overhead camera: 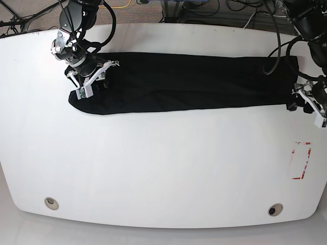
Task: Fold the T-shirt properly
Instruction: 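Release the left gripper and move it inward along the strip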
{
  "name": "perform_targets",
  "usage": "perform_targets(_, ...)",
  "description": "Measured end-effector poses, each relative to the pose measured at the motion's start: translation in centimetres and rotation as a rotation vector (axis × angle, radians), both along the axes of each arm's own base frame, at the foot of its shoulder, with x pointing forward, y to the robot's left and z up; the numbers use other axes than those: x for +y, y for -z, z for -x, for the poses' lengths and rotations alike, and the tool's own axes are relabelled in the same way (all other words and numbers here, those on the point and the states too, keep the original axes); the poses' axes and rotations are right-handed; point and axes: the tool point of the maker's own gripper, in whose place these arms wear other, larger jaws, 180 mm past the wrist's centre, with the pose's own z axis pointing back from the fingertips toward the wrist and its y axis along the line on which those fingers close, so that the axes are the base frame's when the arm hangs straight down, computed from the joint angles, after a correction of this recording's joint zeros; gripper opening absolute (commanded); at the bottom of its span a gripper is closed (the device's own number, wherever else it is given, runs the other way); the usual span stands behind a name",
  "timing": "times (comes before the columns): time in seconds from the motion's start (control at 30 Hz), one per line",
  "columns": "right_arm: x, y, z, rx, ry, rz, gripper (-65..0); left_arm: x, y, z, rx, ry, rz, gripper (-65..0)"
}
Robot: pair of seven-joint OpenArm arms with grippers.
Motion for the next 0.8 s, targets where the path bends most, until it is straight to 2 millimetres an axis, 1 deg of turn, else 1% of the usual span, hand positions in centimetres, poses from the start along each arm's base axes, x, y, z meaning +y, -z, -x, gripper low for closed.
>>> perform_targets(0.07, 0.0, 0.0, 0.0, 0.0, 0.0, 0.0, -50.4, 0.6, -0.4, 0.5, -0.011, -0.009, 0.013, -21.2)
perform_targets(0.13, 0.0, 0.0, 0.0, 0.0, 0.0, 0.0, -50.4, 1.0, -0.2, 1.3, -0.006, -0.019, 0.025, -20.7)
perform_targets(0.23, 0.0, 0.0, 0.0, 0.0, 0.0, 0.0, -50.4, 1.3, 0.7, 2.5, 0.025, -0.037, 0.043, -20.4)
perform_targets(0.4, 0.0, 0.0, 0.0, 0.0, 0.0, 0.0, -50.4, 1.7, 2.5, 3.4, 0.067, -0.07, 0.121, -20.4)
perform_targets(0.47, 0.0, 0.0, 0.0, 0.0, 0.0, 0.0, -50.4, 2.1, 3.3, 3.8, 0.088, -0.089, 0.147, -20.8)
perform_targets(0.57, 0.0, 0.0, 0.0, 0.0, 0.0, 0.0, -50.4, 3.3, 4.6, 4.9, 0.14, -0.128, 0.17, -20.8)
perform_targets(0.67, 0.0, 0.0, 0.0, 0.0, 0.0, 0.0, -50.4, 3.9, 5.7, 5.6, 0.169, -0.156, 0.189, -20.8)
perform_targets(0.8, 0.0, 0.0, 0.0, 0.0, 0.0, 0.0, -50.4, 3.7, 6.3, 6.0, 0.178, -0.159, 0.197, -20.8)
